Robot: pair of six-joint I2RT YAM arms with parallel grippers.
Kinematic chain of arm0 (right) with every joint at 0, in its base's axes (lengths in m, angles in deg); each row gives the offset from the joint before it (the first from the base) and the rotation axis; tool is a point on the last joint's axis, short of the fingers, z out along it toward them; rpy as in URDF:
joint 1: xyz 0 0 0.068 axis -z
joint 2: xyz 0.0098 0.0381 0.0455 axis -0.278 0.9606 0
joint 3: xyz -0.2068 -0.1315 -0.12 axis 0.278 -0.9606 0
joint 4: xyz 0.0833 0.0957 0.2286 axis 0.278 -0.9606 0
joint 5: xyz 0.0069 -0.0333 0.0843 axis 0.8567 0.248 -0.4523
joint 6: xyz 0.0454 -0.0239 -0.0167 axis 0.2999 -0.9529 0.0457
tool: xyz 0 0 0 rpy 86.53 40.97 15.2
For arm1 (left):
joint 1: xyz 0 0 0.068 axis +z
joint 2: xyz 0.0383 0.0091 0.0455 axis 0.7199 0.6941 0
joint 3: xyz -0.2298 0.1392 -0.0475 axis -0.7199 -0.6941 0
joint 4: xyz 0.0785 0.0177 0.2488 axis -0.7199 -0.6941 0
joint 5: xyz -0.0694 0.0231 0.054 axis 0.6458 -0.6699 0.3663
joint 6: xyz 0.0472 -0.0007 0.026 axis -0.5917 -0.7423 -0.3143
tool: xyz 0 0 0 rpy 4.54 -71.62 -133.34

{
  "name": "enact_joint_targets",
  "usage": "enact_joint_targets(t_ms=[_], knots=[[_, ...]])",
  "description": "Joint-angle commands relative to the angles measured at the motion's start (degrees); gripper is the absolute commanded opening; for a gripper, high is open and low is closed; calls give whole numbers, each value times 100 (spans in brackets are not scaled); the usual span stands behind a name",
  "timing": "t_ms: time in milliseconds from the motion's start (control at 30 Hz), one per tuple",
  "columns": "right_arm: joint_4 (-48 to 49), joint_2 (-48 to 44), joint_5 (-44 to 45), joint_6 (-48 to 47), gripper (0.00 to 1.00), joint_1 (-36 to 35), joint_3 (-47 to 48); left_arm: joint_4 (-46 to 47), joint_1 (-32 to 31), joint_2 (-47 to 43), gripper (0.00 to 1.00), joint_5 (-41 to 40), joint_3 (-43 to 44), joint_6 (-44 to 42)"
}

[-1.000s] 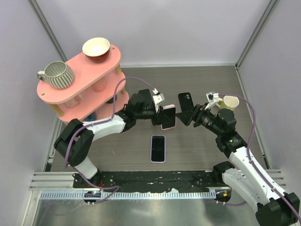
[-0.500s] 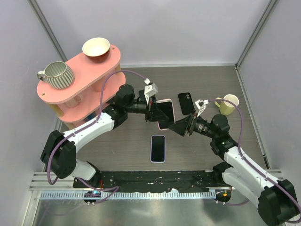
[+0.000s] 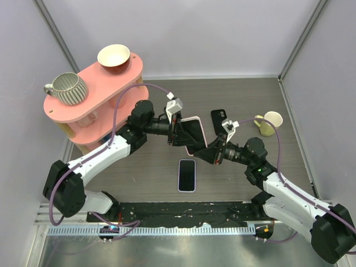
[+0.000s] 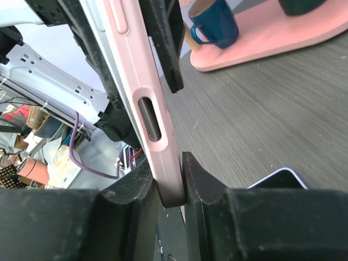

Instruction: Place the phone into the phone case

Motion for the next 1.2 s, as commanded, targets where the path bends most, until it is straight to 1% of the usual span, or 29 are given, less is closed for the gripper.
enact_joint_targets(t_ms=[0, 67, 233, 333, 400, 467, 500, 533, 567, 633, 667, 733, 767, 800, 867, 900, 1033, 1067, 1133, 1167], knots=[[814, -232, 446, -82, 1, 53, -67, -204, -23, -328, 37, 153, 141, -126], [1051, -232, 455, 48, 1, 53, -181, -212, -23, -434, 39, 22, 132, -126], [1903, 39, 323, 471, 1, 53, -533, 16, -14, -504, 51, -102, 141, 128], [2368, 119, 322, 735, 1, 53, -700, 183, 21, -539, 51, -102, 141, 278], [2502, 163, 323, 857, 1, 62, -770, 305, 73, -610, 51, -155, 80, 322], [2581, 190, 314, 884, 1, 53, -788, 542, 231, -636, 50, -173, -43, 646], [2599, 190, 314, 911, 1, 53, -823, 961, 293, -628, 50, -164, -96, 839], [2677, 181, 323, 937, 1, 53, -858, 1174, 415, -610, 50, -138, -140, 1041], [2739, 181, 375, 955, 1, 53, -893, 1376, 469, -566, 49, -111, -193, 1522], [2914, 198, 410, 1033, 1, 53, -981, 1921, 583, -365, 47, 107, -150, 2033], [2968, 225, 393, 1069, 1, 53, -1007, 2350, 610, -294, 45, 213, -141, 2532], [3082, 269, 375, 1122, 1, 53, -1051, 2844, 663, -83, 43, 310, -149, 3097], [3108, 295, 384, 1130, 1, 53, -1060, 3394, 671, -30, 43, 311, -184, 3613], [3178, 339, 376, 1157, 1, 53, -1086, 3687, 671, 40, 42, 285, -228, 3844], [3249, 400, 367, 1183, 1, 53, -1095, 4363, 671, 198, 41, 101, -386, 4249], [3267, 418, 367, 1192, 1, 53, -1104, 4462, 671, 251, 40, 56, -413, 4469], [3267, 427, 367, 1175, 1, 53, -1087, 4954, 671, 497, 36, -41, -562, 4910], [3258, 436, 367, 1148, 1, 53, -1095, 5199, 671, 567, 36, -67, -597, 4980], [3232, 445, 367, 1122, 1, 53, -1130, 5394, 671, 620, 36, -172, -667, 5234], [3223, 453, 384, 1104, 1, 53, -1174, 5552, 671, 664, 39, -199, -677, 5305]])
